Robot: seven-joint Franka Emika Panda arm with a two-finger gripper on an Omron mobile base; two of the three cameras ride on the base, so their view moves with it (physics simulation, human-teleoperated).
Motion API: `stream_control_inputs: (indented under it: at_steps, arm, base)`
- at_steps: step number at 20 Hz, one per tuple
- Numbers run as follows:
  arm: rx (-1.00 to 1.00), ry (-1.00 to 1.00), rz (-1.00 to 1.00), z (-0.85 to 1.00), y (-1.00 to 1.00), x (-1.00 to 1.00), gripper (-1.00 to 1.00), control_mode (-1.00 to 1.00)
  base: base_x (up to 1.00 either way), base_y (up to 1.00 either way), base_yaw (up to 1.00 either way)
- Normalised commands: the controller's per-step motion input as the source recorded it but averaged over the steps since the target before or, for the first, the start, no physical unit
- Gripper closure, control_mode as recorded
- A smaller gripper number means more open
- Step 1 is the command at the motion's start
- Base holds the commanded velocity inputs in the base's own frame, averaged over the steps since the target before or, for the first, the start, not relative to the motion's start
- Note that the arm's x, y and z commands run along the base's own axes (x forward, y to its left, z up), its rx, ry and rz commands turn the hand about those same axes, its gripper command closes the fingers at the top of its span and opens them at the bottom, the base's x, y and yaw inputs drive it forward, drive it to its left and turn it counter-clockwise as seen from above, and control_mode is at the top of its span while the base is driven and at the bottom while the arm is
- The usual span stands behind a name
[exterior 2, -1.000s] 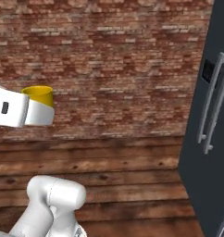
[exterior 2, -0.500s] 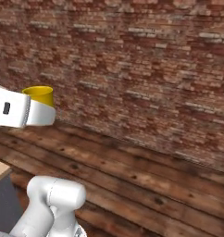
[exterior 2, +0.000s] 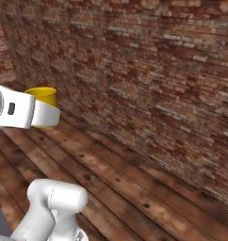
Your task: There is a tray on the dining counter. Grab the cup, mug, and pitcher and place them on the tray. The pitcher may be placed next to the tray if it cannot fit the tray.
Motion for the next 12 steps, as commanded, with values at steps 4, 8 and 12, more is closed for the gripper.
stream_control_inputs:
  at_steps: [4,8,12]
  arm:
    - [0.00,0.00,0.00,0.00,0.00,0.00,1.00,1.00]
    - [0.00,0.00,0.00,0.00,0.00,0.00,1.00,1.00]
    - [0.00,0.00,0.00,0.00,0.00,0.00,1.00,1.00]
  base:
    - [0.38,-0.92,0.47]
    - [0.46,-0.73,0.55]
    - [0.58,-0.59,0.61]
